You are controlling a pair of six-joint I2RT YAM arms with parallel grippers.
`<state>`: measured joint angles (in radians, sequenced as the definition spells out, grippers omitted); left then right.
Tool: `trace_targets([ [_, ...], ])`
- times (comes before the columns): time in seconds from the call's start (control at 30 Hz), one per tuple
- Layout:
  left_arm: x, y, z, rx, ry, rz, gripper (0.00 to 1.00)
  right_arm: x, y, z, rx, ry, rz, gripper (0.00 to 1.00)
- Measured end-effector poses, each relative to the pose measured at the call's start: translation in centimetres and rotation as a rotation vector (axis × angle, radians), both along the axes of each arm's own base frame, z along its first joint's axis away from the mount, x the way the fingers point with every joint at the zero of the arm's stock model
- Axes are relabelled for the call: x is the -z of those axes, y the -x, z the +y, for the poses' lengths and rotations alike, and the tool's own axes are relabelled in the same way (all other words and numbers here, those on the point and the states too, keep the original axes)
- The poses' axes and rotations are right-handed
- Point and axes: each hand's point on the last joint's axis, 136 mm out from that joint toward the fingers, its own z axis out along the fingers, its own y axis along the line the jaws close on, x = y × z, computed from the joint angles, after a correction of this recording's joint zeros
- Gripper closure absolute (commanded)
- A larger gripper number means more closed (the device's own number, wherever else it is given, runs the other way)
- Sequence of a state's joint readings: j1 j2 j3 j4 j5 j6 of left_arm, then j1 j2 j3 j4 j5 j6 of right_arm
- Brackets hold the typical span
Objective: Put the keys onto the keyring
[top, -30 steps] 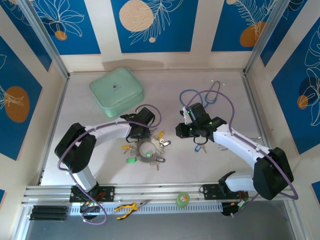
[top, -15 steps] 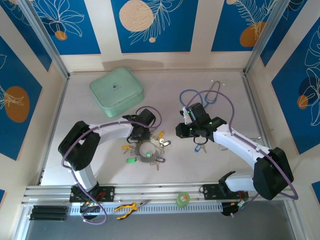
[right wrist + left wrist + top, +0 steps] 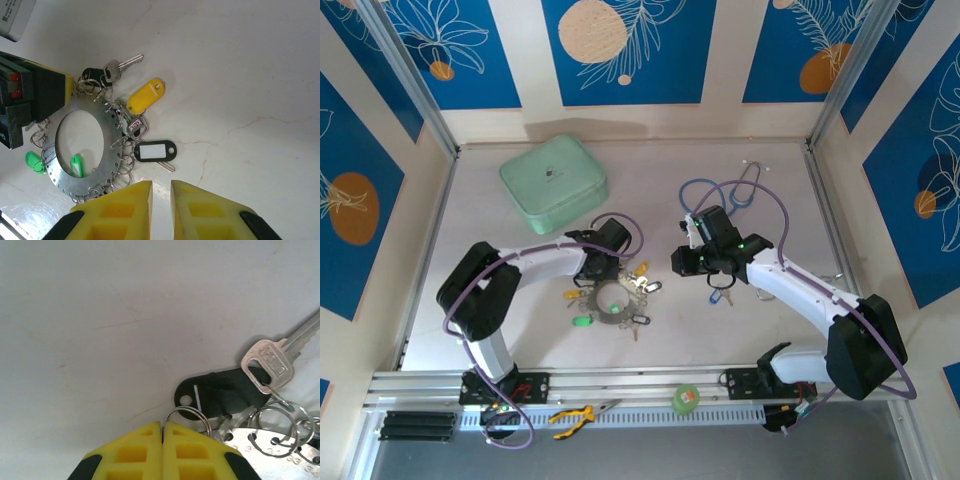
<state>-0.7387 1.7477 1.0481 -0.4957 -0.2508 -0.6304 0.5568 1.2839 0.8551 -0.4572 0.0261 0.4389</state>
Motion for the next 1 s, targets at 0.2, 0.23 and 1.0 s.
trace_targets([
  [0.2, -2.3, 0.1, 0.7, 0.028, 0.004, -0.083, 1.00, 0.0, 0.0, 0.0, 0.000, 0.000, 0.000, 0.82],
  [0.23, -3.0, 0.1, 0.7, 0.041, 0.016, -0.107, 1.00, 0.0, 0.0, 0.0, 0.000, 0.000, 0.000, 0.82],
  [1.0, -15.5, 6.8, -5.1, 0.926, 0.406, -0.810, 1.00, -8.0, -0.1, -0.2, -0.126, -0.120, -0.346, 0.80],
])
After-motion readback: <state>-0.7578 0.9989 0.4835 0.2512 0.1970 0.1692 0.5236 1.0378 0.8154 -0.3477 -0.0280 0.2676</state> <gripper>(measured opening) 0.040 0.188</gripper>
